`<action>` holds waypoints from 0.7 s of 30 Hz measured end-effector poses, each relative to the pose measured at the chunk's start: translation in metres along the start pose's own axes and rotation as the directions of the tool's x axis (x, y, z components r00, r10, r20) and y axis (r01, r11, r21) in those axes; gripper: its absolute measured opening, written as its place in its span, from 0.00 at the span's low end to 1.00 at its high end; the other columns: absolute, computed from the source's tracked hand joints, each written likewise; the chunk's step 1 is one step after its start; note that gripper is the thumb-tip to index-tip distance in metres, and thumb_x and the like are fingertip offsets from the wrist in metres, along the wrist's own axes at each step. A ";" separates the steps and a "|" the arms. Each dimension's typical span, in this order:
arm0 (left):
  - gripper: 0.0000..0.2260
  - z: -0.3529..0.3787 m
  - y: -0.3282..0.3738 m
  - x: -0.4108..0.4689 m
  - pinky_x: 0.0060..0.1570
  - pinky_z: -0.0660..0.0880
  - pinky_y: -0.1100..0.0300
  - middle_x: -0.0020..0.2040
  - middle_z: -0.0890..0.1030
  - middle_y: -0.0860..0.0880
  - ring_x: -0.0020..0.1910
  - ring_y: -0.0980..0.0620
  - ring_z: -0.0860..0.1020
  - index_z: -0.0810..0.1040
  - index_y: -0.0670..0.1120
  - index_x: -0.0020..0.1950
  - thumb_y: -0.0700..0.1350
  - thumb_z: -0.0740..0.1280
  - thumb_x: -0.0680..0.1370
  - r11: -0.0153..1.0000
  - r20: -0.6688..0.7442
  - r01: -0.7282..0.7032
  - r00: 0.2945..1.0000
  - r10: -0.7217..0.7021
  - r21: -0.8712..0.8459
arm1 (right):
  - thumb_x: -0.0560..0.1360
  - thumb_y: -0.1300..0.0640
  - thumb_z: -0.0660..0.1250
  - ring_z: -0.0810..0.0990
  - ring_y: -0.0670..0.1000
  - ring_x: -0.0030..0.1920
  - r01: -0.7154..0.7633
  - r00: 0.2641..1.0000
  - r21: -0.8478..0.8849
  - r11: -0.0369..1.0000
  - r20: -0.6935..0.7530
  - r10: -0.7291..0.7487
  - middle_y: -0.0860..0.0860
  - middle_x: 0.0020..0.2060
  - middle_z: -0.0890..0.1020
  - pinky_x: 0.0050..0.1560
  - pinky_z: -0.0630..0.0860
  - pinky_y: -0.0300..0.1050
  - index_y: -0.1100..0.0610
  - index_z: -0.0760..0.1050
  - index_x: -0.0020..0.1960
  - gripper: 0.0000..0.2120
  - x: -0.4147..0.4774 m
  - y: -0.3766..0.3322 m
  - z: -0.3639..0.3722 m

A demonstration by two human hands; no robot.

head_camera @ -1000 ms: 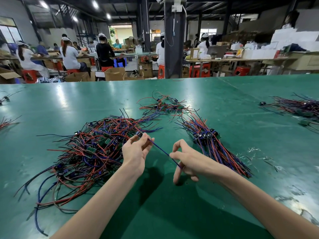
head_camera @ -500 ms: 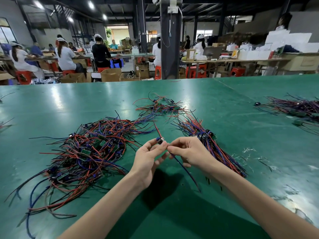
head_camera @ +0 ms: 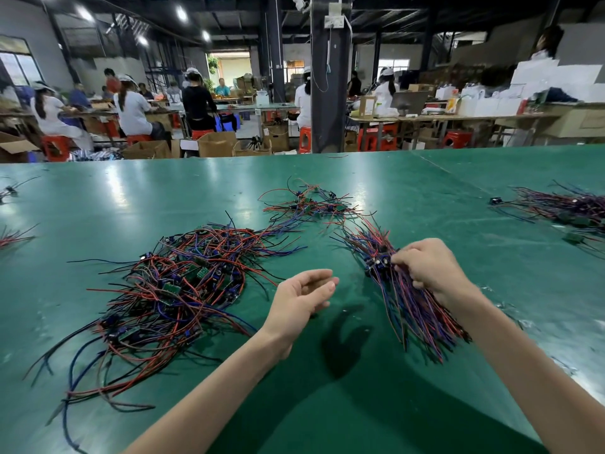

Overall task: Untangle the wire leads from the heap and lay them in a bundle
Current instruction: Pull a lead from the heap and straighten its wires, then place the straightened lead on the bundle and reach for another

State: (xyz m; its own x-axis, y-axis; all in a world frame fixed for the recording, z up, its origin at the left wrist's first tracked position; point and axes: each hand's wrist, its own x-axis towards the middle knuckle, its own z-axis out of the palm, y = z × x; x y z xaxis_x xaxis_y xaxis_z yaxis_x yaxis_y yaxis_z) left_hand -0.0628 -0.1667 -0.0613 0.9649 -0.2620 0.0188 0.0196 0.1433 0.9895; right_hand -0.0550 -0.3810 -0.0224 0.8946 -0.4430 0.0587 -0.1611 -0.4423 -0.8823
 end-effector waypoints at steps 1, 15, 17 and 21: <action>0.07 0.001 -0.001 0.000 0.47 0.77 0.61 0.48 0.83 0.46 0.45 0.57 0.79 0.79 0.44 0.52 0.36 0.68 0.76 0.998 -0.009 -0.025 1.000 0.026 0.062 | 0.69 0.64 0.68 0.62 0.51 0.25 -0.020 1.000 -0.086 0.996 -0.010 0.019 0.57 0.23 0.70 0.27 0.63 0.40 0.72 0.77 0.39 0.09 0.003 0.003 -0.004; 0.04 -0.029 0.046 -0.002 0.41 0.76 0.63 0.37 0.82 0.51 0.37 0.54 0.81 0.81 0.46 0.48 0.39 0.68 0.77 0.578 -0.090 -0.386 0.773 0.629 0.719 | 0.72 0.56 0.65 0.73 0.62 0.52 0.098 0.964 -0.635 0.766 -0.131 -0.231 0.59 0.52 0.71 0.45 0.70 0.50 0.61 0.66 0.57 0.16 -0.017 -0.001 0.011; 0.05 -0.045 0.061 0.003 0.40 0.78 0.62 0.37 0.82 0.53 0.38 0.56 0.81 0.80 0.47 0.49 0.39 0.67 0.77 0.649 -0.224 -0.345 0.745 0.629 0.678 | 0.73 0.57 0.64 0.70 0.60 0.57 0.186 0.943 -0.707 0.683 -0.067 -0.326 0.59 0.57 0.68 0.51 0.71 0.53 0.60 0.65 0.63 0.21 -0.018 0.001 0.015; 0.08 -0.085 0.075 0.016 0.35 0.77 0.65 0.44 0.83 0.48 0.37 0.56 0.79 0.79 0.43 0.54 0.35 0.63 0.78 0.709 -0.426 -0.197 0.681 0.595 0.677 | 0.74 0.58 0.61 0.66 0.58 0.65 0.281 0.930 -0.674 0.683 0.017 -0.366 0.57 0.68 0.66 0.61 0.67 0.52 0.58 0.60 0.72 0.28 -0.015 0.006 0.017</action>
State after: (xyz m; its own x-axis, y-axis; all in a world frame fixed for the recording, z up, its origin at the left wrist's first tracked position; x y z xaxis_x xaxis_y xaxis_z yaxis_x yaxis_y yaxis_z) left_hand -0.0241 -0.0791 0.0012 0.7806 0.3132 0.5408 -0.3532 -0.4928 0.7952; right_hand -0.0621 -0.3638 -0.0364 0.8984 -0.2368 0.3699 -0.1394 -0.9524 -0.2712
